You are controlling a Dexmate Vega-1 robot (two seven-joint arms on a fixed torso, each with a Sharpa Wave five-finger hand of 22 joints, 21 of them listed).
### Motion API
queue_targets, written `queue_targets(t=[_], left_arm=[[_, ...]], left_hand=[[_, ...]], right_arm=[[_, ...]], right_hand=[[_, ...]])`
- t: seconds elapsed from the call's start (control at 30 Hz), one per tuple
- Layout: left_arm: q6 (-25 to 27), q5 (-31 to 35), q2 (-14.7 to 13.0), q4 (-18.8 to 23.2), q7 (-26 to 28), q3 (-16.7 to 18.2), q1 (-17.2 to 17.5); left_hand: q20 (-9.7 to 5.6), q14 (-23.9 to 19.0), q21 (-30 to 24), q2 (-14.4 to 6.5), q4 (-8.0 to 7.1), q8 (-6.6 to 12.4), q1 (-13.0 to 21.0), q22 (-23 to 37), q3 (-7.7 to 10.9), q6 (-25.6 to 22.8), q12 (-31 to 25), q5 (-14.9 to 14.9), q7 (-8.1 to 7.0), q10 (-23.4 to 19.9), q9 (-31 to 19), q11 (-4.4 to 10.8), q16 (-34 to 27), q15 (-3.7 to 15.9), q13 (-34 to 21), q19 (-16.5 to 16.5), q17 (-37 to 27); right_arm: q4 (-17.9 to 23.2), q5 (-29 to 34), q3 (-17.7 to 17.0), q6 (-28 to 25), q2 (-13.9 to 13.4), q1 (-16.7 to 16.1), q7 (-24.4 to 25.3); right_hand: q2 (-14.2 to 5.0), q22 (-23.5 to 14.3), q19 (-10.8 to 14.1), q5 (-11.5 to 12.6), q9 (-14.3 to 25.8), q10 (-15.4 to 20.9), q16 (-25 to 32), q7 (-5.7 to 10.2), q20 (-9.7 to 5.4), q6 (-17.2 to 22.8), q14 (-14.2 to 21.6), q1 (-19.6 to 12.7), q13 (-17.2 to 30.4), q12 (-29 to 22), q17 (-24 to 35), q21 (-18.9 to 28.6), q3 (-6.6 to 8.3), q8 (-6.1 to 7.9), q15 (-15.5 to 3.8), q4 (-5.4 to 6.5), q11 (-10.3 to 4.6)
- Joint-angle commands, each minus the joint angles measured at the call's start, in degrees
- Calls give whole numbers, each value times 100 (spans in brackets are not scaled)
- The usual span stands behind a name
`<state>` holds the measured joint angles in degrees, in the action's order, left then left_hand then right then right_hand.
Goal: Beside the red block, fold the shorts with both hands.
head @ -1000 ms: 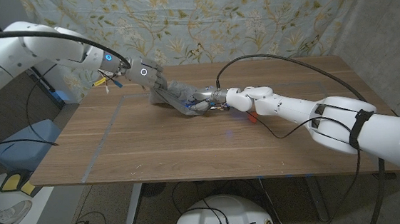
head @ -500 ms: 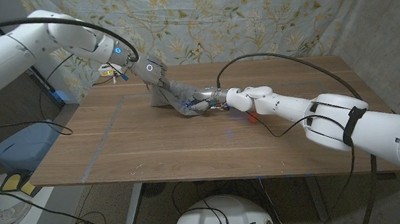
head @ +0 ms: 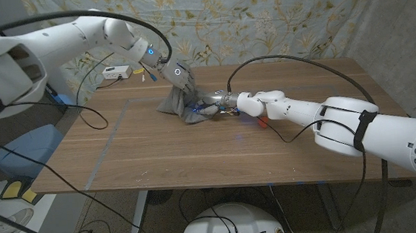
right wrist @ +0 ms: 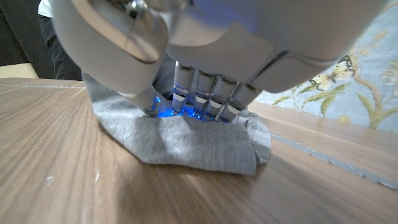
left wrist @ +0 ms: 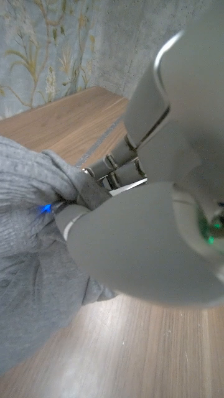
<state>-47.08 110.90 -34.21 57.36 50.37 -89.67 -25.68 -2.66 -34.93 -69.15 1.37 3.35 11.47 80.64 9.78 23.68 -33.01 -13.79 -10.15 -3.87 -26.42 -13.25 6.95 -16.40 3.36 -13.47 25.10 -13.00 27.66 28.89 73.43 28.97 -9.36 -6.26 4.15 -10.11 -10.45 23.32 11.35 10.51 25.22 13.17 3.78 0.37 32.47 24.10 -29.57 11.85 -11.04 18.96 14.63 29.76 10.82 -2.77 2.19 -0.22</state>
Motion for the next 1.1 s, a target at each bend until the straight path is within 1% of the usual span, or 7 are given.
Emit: queue_targets(t=[0.03, 0.17, 0.33, 0.47, 0.6, 0.87, 1.1], left_arm=[[636, -889, 965, -1008, 231, -1432, -354], [1201, -1424, 337, 64, -933, -1084, -172], [2536, -1837, -315, 930, -1330, -217, 526], [4017, -1977, -655, 1455, -1186, 629, 1407], [4647, -2119, -772, 1800, -1253, 1244, 2001], [5027, -2835, -880, 2425, -1546, 2307, 3002], [5227, -3644, -836, 3039, -1302, 3238, 3728]], left_hand=[[-446, 190, 311, 200, -373, -95, -1103, -53, -520, 384, 147, -119, -389, 179, 108, 113, 124, 938, 77, -115, 59], [147, 613, 877, 183, -620, -148, -1765, -37, -718, 1004, 285, -331, -568, 701, 190, 76, 350, 707, 132, -807, 83], [404, 843, 1114, -159, -723, -143, -1948, -26, -632, 1393, 286, -462, -578, 930, 212, 55, 427, 587, 149, -1009, 69], [462, 824, 1191, -567, -725, -107, -1900, -17, -437, 1454, 244, -485, -588, 921, 215, 55, 399, 572, 153, -1037, 51], [524, 740, 1277, -929, -549, -70, -1692, -23, -134, 1463, 199, -466, -619, 868, 218, 45, 372, 555, 160, -1013, 62], [562, 629, 1305, -971, -483, -52, -1692, -18, -42, 1433, 128, -399, -674, 685, 219, 99, 349, 578, 164, -938, 87], [616, 633, 1429, -811, -778, -40, -2357, -31, -227, 1398, 114, -187, -681, 589, 214, 86, 391, 464, 173, -759, 129]], right_arm=[[-192, -188, 36, 65, -65, -5, 37], [-130, -201, 34, 49, -121, -3, 25], [3, -209, 1, 28, -190, 14, 0], [250, -206, -64, -47, -309, -4, -52], [660, -220, -195, -237, -515, -75, -152], [1595, -259, -536, -613, -988, -267, -502], [2308, -254, -848, -969, -1306, -491, -691]], right_hand=[[53, -53, 287, -19, 32, -9, 38, -21, 262, -25, 50, 46, 10, -39, 25, 43, -28, 14, -283, 50, 30], [66, -53, 286, -20, 33, -20, 34, -22, 266, -40, 48, 70, 10, -37, 19, 41, -40, 11, -283, 61, 45], [95, -53, 278, -20, 33, -31, 26, -26, 281, -55, 42, 86, 11, -34, 9, 37, -55, 8, -264, 57, 51], [108, -53, 279, -18, 33, -44, 24, -30, 285, -61, 51, 99, 11, -30, 1, 36, -61, 8, -268, 58, 50], [139, -53, 283, -15, 33, -56, 13, -23, 294, -87, 50, 107, 11, -27, -17, 37, -67, 2, -250, 47, 54], [558, -50, 176, -14, 31, -227, -70, -40, 380, -315, -60, 287, 12, 8, -108, -21, -300, -35, -159, -43, 92], [833, -51, 116, 20, 28, -346, -105, -16, 407, -476, -159, 522, 14, 19, -142, -58, -513, -49, -112, -26, 135]])
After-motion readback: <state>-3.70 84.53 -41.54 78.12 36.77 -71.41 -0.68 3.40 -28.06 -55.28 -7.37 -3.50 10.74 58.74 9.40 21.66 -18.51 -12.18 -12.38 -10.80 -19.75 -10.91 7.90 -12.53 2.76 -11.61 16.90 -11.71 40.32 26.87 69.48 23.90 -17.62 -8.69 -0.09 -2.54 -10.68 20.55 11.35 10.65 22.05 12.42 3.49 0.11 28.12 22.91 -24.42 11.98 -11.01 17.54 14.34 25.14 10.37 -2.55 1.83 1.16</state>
